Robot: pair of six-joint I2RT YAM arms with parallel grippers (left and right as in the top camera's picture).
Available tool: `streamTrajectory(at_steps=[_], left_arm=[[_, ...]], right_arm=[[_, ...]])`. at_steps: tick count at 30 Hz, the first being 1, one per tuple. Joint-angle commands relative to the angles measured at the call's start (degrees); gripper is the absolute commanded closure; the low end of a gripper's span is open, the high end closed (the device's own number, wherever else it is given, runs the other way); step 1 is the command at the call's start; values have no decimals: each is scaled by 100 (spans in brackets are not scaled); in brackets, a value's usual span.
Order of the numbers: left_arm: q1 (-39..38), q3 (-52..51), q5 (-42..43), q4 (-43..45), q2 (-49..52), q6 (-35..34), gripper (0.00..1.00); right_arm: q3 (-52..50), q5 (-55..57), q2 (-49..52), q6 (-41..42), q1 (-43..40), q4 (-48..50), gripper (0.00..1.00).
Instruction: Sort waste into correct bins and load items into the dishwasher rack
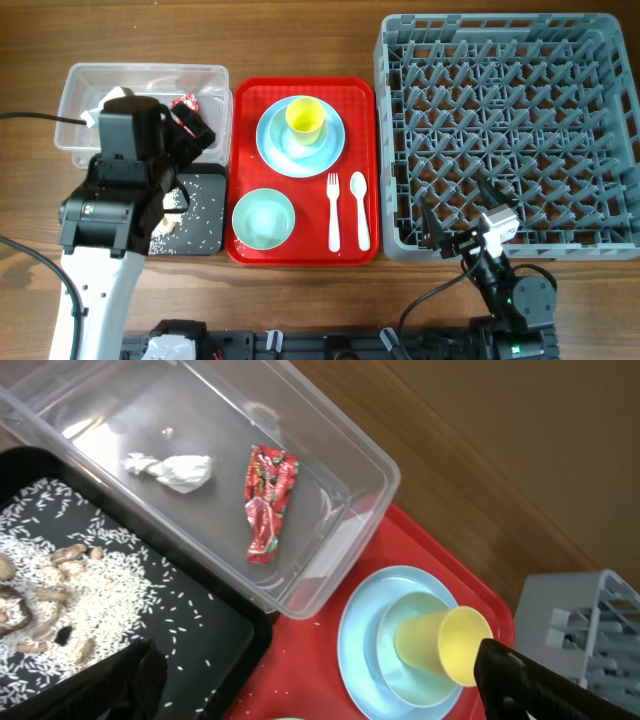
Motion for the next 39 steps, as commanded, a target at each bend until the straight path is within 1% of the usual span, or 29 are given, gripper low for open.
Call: streamTrajectory(at_steps=[1, 3, 5, 8, 10, 12, 13, 14, 15, 16, 18, 19, 20, 21, 22, 23, 24, 25, 26, 27, 28, 29, 32, 33, 37, 39], left_arm=[[131, 96, 94, 0, 79, 111, 0], [131, 96, 94, 0, 76, 111, 0], [131, 96, 94, 0, 76, 111, 0], [131, 96, 94, 0, 76, 111, 0], [131, 96, 94, 0, 76, 111, 0], [131, 96, 94, 0, 76, 111, 0], [131, 96, 94, 0, 76, 111, 0], [131, 96, 94, 0, 76, 111, 0], [131, 96, 94, 0, 76, 111, 0], [131, 96, 94, -4, 76, 111, 0], [131, 96, 94, -13, 79, 111, 0], [131, 96, 94, -13, 79, 111, 0], [131, 96, 94, -13, 79, 111, 0], [131, 96, 94, -13, 76, 111, 0], [131, 96, 94, -13, 76, 111, 0], [131, 96, 94, -13, 79, 111, 0], [131, 96, 94, -13, 79, 111, 0], [131, 96, 94, -13, 76, 111, 0], [131, 96, 94, -13, 79, 111, 0], [131, 96, 94, -13, 79, 111, 0], [131, 96, 94, -13, 79, 111, 0], [131, 96, 94, -13, 79, 111, 0], [131, 96, 94, -13, 79, 111, 0], [131, 96, 94, -13, 79, 111, 0], [131, 96, 94, -13, 79, 111, 0], [131, 96, 94, -13, 79, 111, 0]], right_arm=[[103, -487, -11, 942, -28, -83, 0], [398, -354, 50, 949, -28, -439, 0], [1075, -90, 308, 925, -28, -1104, 0], [2527, 304, 1285, 922, -28, -2076, 0], [3755, 271, 2271, 935, -26, -2774, 1], [5359, -354, 3585, 942, -24, -3834, 0], [6019, -885, 4155, 933, -22, -4251, 0], [6450, -1353, 4570, 931, -20, -4496, 0], [7020, -2262, 5252, 938, 13, -4697, 0], [7254, -2968, 5665, 951, 59, -4680, 0], [7412, -4175, 6284, 1106, 122, -4496, 0], [7412, -4564, 6664, 1397, 122, -4260, 0], [7412, -4765, 7053, 1974, 122, -4245, 0], [7410, -4839, 7381, 2312, 125, -4463, 0], [7410, -5027, 7707, 2798, 142, -4415, 8], [7410, -5165, 7954, 2796, 175, -4411, 38], [7410, -4924, 8367, 2658, 389, -4520, 80], [7410, -4461, 8526, 2682, 592, -4649, 92], [7410, -3947, 8616, 2758, 780, -4734, 95], [7410, -3327, 8693, 2872, 1003, -4806, 96], [7410, -2098, 8778, 3193, 1445, -4903, 96], [7410, -1292, 8819, 3379, 1814, -4942, 96], [7410, 695, 8889, 3821, 2741, -5069, 96], [7410, 1453, 8939, 3998, 3187, -5112, 96], [7385, 3062, 9200, 4118, 4286, -5195, 95], [7377, 3265, 9366, 4223, 4498, -5182, 94]])
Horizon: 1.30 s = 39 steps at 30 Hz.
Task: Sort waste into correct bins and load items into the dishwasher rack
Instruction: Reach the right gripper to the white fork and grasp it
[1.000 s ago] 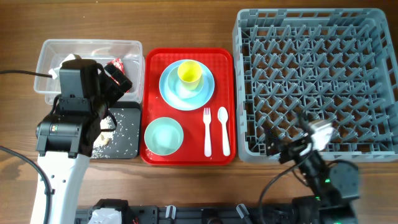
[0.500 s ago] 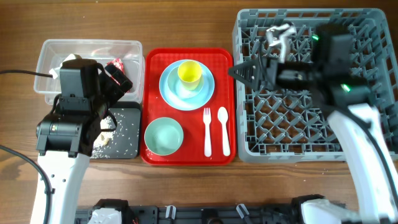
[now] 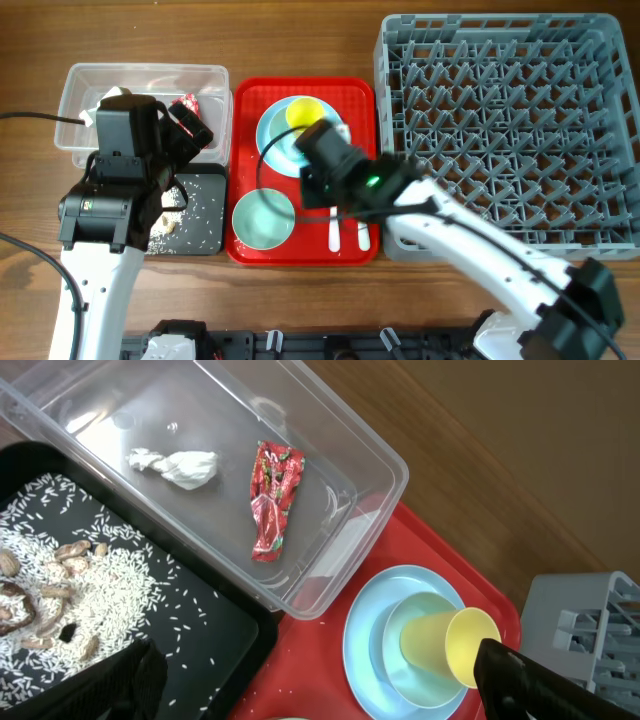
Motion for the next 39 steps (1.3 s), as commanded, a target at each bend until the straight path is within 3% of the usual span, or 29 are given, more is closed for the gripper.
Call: streamTrajectory(at_steps=[1, 7, 10, 13, 14, 28, 32, 34, 37, 39], left_arm=[[28, 85, 26, 13, 4, 85, 0], [28, 85, 26, 13, 4, 85, 0], [28, 85, 26, 13, 4, 85, 0], [28, 85, 26, 13, 4, 85, 0], [28, 85, 26, 13, 4, 85, 0], [28, 85, 26, 13, 4, 85, 0], [28, 85, 26, 13, 4, 85, 0], [28, 85, 26, 13, 4, 85, 0], [28, 85, 26, 13, 4, 85, 0], [28, 85, 26, 13, 4, 85, 0]], right_arm=[[15, 1364, 369, 455, 363, 0, 94], [15, 1858, 1362, 892, 380, 83, 96], [15, 1899, 1674, 929, 380, 85, 86], [15, 2031, 1867, 938, 374, 85, 68], [11, 2057, 1897, 953, 369, 85, 66], [-518, 2035, 1956, 1102, 341, 553, 61], [-520, 1897, 1956, 1093, 343, 562, 53], [-520, 1895, 1956, 1075, 343, 592, 56], [-529, 1888, 1956, 1099, 343, 603, 70], [-649, 1871, 1956, 1099, 343, 785, 72]])
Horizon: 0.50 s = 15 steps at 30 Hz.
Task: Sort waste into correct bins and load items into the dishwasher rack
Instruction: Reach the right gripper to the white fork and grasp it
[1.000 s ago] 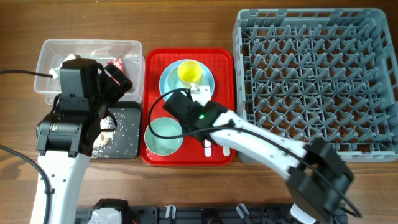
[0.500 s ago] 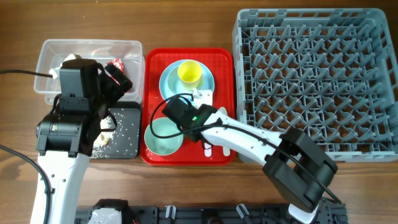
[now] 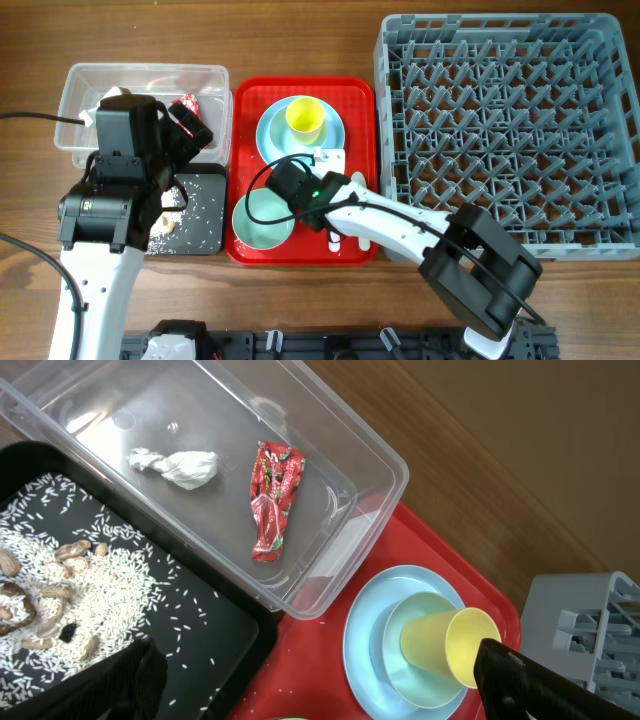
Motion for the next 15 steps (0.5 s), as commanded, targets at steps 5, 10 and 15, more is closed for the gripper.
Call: streamTrajectory(at_steps=[5, 10, 15], left_arm=[[24, 85, 26, 15, 4, 85, 0], [24, 85, 26, 15, 4, 85, 0], [24, 85, 26, 15, 4, 85, 0]], right_arm=[[-398, -70, 120, 50, -28, 518, 74], [-398, -72, 120, 275, -28, 476, 85], [-328, -4, 98, 251, -28, 463, 93]])
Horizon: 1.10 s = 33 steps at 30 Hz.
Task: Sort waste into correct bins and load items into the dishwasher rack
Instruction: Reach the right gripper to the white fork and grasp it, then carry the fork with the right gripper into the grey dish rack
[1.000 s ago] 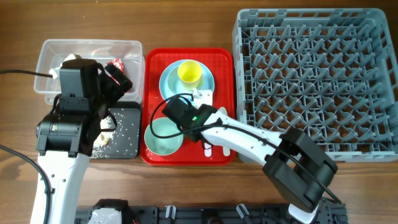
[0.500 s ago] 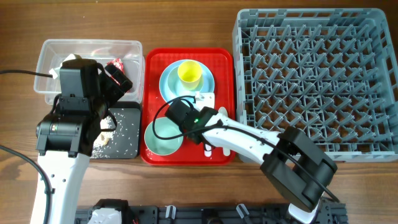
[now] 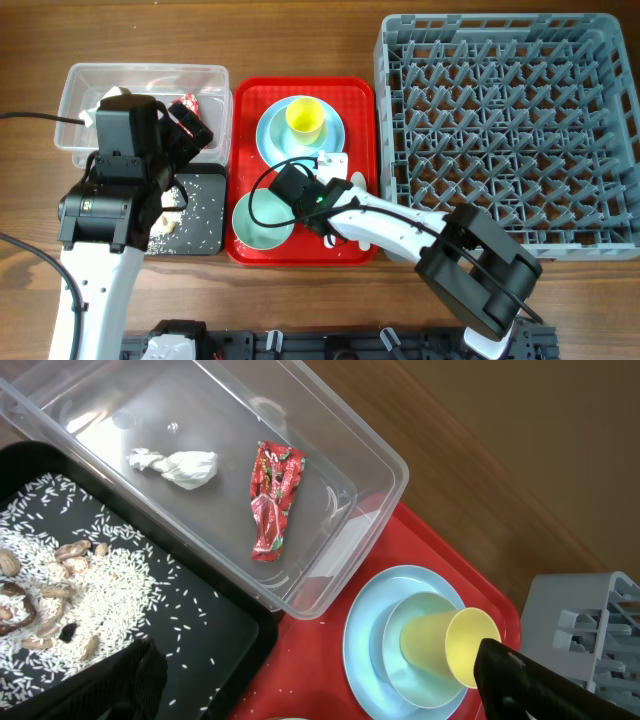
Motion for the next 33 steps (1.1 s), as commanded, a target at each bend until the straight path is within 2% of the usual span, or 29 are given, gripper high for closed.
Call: streamTrajectory(at_steps=[1, 6, 13, 17, 24, 30, 33], left_arm=[[24, 85, 26, 15, 4, 85, 0], [24, 85, 26, 15, 4, 85, 0], [24, 85, 26, 15, 4, 85, 0], [24, 85, 26, 15, 4, 85, 0], [24, 85, 26, 15, 4, 85, 0], [24, 85, 26, 15, 4, 85, 0], [24, 85, 26, 15, 4, 85, 0]], right_arm=[[94, 35, 61, -44, -28, -96, 95], [404, 262, -597, -105, -28, -660, 96], [411, 1204, -2446, -1690, -111, -702, 96], [409, 1497, -3075, -2343, -820, -706, 96], [363, 1204, -2920, -3484, -2411, -492, 96], [361, -710, -2514, -4398, -3486, 11, 96], [361, -892, -2218, -4393, -3716, 72, 96]])
